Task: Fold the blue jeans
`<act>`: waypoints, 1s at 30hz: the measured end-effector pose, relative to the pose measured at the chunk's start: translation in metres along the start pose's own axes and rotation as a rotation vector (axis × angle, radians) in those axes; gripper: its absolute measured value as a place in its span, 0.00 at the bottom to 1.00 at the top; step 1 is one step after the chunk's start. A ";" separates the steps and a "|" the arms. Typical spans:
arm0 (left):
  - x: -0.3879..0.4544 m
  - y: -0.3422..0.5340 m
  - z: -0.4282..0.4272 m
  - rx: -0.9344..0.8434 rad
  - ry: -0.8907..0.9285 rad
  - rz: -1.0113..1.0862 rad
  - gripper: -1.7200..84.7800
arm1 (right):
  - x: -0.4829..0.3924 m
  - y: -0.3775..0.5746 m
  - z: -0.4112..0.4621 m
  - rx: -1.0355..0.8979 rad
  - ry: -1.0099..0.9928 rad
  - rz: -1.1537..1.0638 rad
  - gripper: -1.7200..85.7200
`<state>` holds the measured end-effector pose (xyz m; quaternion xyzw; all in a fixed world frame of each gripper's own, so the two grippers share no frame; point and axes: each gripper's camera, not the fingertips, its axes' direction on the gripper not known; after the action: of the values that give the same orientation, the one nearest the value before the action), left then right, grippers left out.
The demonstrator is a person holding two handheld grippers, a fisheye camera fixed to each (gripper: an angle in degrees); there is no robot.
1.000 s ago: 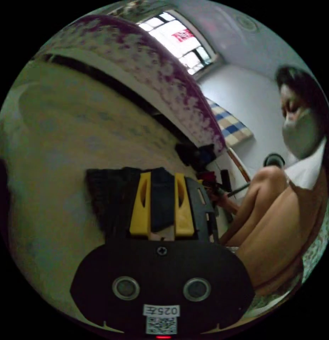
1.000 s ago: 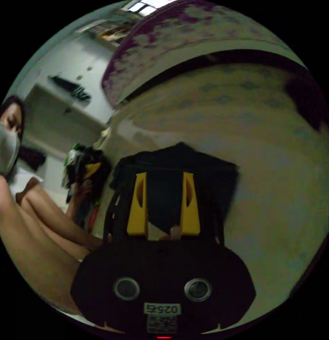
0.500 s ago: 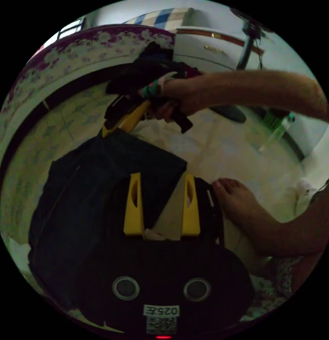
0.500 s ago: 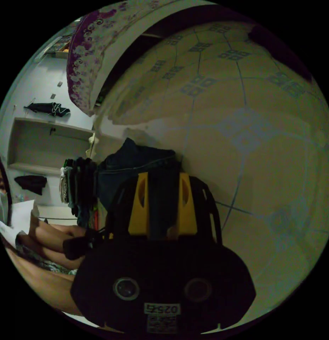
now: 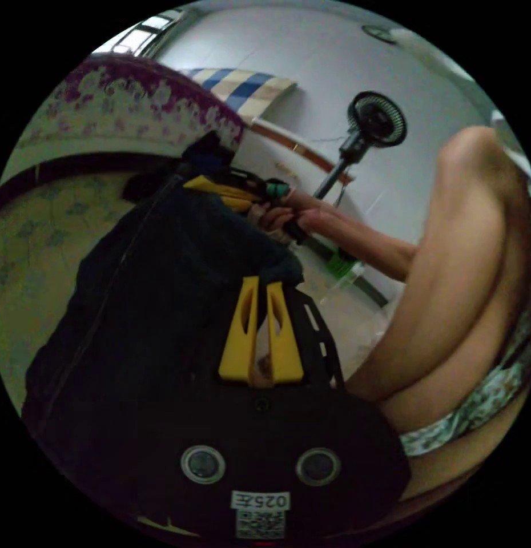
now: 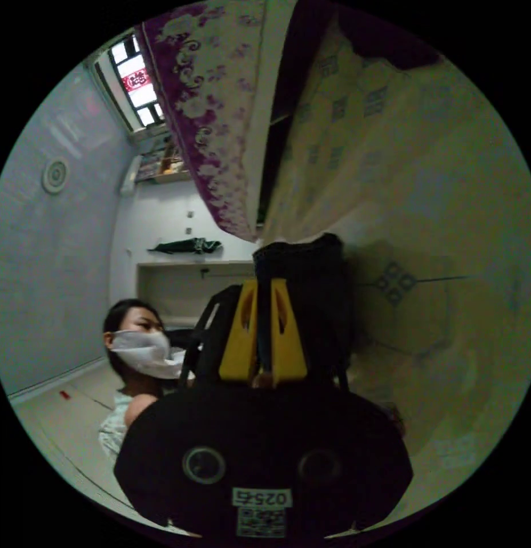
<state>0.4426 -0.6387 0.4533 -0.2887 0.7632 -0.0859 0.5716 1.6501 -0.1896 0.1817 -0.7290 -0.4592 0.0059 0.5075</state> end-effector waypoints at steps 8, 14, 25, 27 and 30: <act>-0.035 0.054 -0.277 0.347 0.000 -0.422 0.00 | 0.019 -0.007 0.210 -0.257 -0.030 -0.173 0.08; -0.082 0.174 -0.404 0.428 -0.223 -0.999 0.05 | 0.172 -0.004 0.382 -0.660 0.099 -0.186 0.01; -0.075 0.073 -0.572 0.080 -0.515 -0.967 0.11 | 0.208 0.075 0.267 -0.323 0.382 -0.333 0.20; -0.071 0.087 -0.618 0.199 -0.436 -1.068 0.13 | 0.271 0.097 0.256 -0.253 0.353 -0.143 0.24; -0.084 0.057 -0.661 0.433 -0.203 -1.024 0.22 | 0.340 0.120 0.279 -0.282 0.274 0.021 0.27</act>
<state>-0.1712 -0.6782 0.7159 -0.5052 0.4318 -0.4786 0.5738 1.7940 0.2375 0.1126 -0.7915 -0.3748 -0.1524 0.4581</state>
